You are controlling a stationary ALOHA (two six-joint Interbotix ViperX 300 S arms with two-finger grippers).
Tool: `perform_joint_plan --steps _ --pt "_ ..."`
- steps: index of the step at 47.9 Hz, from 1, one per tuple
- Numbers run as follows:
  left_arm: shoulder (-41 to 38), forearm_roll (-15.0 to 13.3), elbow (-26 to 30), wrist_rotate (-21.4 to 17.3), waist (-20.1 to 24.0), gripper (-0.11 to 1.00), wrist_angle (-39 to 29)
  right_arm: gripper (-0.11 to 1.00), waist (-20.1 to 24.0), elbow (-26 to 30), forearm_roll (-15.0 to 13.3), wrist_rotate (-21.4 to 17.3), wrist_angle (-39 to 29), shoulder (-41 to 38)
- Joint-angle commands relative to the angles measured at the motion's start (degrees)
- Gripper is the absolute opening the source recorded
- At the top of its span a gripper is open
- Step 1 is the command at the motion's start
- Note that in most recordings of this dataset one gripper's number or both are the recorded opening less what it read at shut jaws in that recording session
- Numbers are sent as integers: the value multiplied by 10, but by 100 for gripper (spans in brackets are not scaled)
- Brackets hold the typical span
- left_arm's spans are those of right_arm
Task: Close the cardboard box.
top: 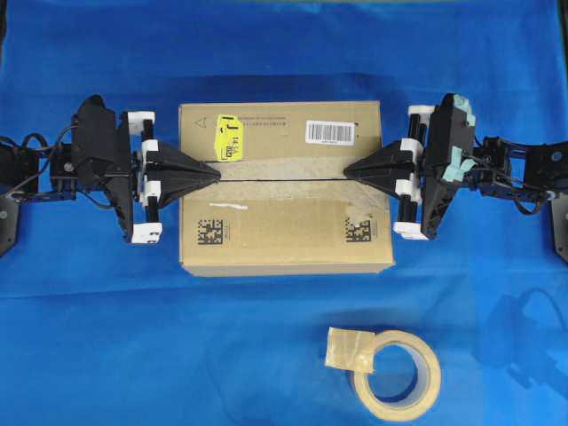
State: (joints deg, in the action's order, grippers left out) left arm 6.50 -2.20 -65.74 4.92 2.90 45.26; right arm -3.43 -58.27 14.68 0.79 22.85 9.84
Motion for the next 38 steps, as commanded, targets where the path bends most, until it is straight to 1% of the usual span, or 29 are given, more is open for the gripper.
perform_joint_plan --steps 1,38 --pt "3 2 2 -1 -4 0 1 0 -2 4 0 -1 -2 1" --pt "3 1 4 0 -4 0 -6 0 4 1 -1 -1 -2 12"
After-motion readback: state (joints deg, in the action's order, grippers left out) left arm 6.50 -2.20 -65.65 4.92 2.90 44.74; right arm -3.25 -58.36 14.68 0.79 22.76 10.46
